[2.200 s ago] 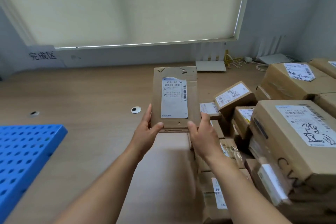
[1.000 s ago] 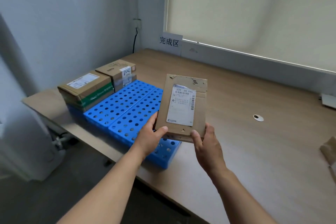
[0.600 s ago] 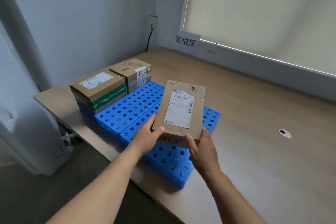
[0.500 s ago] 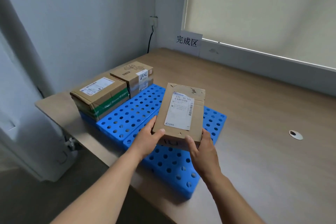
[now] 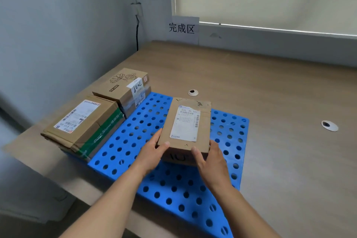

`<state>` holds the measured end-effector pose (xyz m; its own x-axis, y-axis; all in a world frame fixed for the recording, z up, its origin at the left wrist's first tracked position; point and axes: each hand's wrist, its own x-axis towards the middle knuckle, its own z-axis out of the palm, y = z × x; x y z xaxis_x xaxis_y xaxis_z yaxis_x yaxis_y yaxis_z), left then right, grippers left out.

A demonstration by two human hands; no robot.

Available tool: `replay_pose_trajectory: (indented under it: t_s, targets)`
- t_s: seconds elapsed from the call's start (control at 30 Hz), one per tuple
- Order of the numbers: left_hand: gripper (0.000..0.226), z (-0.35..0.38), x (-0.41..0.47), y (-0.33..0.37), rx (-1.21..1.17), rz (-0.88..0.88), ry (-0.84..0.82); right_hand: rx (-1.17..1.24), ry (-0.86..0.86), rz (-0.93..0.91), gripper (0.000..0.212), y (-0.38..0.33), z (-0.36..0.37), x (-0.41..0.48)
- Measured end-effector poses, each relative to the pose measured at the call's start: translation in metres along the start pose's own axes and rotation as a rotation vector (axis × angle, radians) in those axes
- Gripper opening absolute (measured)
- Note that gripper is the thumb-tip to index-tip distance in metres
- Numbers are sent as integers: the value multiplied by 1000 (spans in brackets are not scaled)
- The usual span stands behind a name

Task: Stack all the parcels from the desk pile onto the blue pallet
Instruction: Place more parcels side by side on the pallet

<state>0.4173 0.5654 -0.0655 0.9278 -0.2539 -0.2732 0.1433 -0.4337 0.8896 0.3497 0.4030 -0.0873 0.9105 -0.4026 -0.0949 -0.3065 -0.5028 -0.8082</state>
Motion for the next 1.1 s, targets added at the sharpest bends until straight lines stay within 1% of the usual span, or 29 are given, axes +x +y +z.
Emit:
replay_pose_trajectory:
  t_s: [0.13,0.2,0.27,0.33,0.43,0.57,0.67,0.8,0.93,1.1]
  targets:
    - [54,-14,17,-2,91,13,-51,102,-18,64,52,-11,9,13]
    - [56,-28,27,0,199,25,-111,132,-24,77,52,-20,14,16]
    - [58,-47,41,5,336,49,-129,140,-15,93,53,-30,21,22]
    - [56,-70,58,13,461,121,-74,140,-4,114,53,-40,29,29]
    - [50,-109,83,22,567,270,17,153,33,167,49,-57,45,40]
    - [52,-155,119,26,749,382,98,163,68,215,45,-77,64,54]
    - [57,-184,151,20,900,343,92,157,81,232,45,-95,80,66]
    - [56,-207,174,9,1076,300,10,168,103,250,47,-112,102,79]
    - [51,-219,183,4,1097,309,-66,151,130,261,48,-126,122,90]
    - [50,-227,185,1,1080,336,-90,158,135,267,44,-141,141,105]
